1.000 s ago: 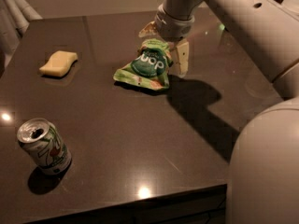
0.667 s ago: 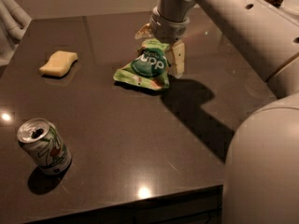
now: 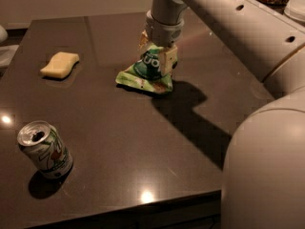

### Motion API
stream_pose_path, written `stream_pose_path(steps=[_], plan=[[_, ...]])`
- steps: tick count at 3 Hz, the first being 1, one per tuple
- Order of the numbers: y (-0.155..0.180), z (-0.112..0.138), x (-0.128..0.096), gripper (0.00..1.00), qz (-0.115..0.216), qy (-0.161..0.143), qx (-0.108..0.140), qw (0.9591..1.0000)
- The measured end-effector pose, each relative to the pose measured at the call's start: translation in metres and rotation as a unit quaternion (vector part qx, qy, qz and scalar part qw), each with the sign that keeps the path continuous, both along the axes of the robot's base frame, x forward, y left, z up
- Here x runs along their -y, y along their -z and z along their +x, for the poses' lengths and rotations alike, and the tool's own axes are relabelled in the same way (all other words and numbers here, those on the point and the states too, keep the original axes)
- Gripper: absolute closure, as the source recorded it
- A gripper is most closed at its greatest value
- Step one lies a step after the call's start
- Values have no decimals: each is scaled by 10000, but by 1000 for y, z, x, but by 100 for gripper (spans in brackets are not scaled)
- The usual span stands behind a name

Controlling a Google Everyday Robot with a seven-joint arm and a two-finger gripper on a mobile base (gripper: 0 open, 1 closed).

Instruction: Pick green rice chip bag

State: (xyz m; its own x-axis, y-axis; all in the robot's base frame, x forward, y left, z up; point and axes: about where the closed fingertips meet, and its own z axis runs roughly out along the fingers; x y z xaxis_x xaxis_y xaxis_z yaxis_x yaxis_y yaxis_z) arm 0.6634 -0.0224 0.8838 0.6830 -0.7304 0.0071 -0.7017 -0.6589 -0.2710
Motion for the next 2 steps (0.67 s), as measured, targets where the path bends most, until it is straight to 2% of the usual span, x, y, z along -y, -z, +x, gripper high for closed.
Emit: stream_pose_path(steps=[1,2], plan=[[0,-6,-5,71,-69,-8,-28,10000],[-4,-12,-6,94,-44,2,-33,10000]])
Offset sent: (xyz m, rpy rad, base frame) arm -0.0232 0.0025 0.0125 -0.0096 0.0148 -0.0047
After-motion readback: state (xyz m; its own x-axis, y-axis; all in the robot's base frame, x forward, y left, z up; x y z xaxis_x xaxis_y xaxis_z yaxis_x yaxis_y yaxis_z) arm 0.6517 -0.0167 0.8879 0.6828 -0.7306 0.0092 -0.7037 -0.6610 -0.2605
